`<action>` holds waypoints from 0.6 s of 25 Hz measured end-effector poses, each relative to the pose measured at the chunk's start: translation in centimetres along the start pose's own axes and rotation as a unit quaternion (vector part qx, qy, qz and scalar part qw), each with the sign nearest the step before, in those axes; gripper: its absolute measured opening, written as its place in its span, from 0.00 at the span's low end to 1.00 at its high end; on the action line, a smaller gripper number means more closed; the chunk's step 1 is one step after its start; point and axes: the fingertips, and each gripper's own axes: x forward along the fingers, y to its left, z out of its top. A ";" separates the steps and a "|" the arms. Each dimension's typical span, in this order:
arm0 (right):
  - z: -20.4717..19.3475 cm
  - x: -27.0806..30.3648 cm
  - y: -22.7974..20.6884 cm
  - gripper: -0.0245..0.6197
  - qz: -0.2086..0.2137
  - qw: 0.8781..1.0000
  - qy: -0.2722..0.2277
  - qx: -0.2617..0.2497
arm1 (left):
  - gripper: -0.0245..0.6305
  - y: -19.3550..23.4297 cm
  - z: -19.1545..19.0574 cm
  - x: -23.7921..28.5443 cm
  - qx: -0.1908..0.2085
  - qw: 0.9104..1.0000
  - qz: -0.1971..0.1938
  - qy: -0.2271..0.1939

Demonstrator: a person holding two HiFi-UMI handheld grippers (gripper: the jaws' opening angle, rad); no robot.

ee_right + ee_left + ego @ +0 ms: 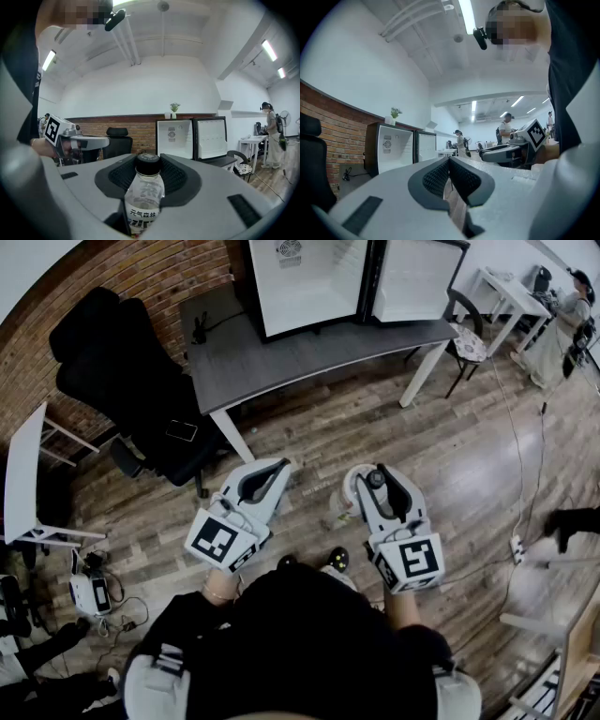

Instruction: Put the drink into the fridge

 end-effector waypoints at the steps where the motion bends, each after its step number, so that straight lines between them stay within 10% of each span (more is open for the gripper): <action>1: 0.0 0.0 -0.1 0.27 -0.001 1.000 0.000 0.000 | 0.03 0.0 0.0 0.1 0.000 1.000 0.000 0.000; 15: -0.2 -0.4 -2.6 0.27 0.001 1.000 -0.006 0.009 | 0.03 -0.9 -0.6 2.0 0.000 1.000 0.003 0.021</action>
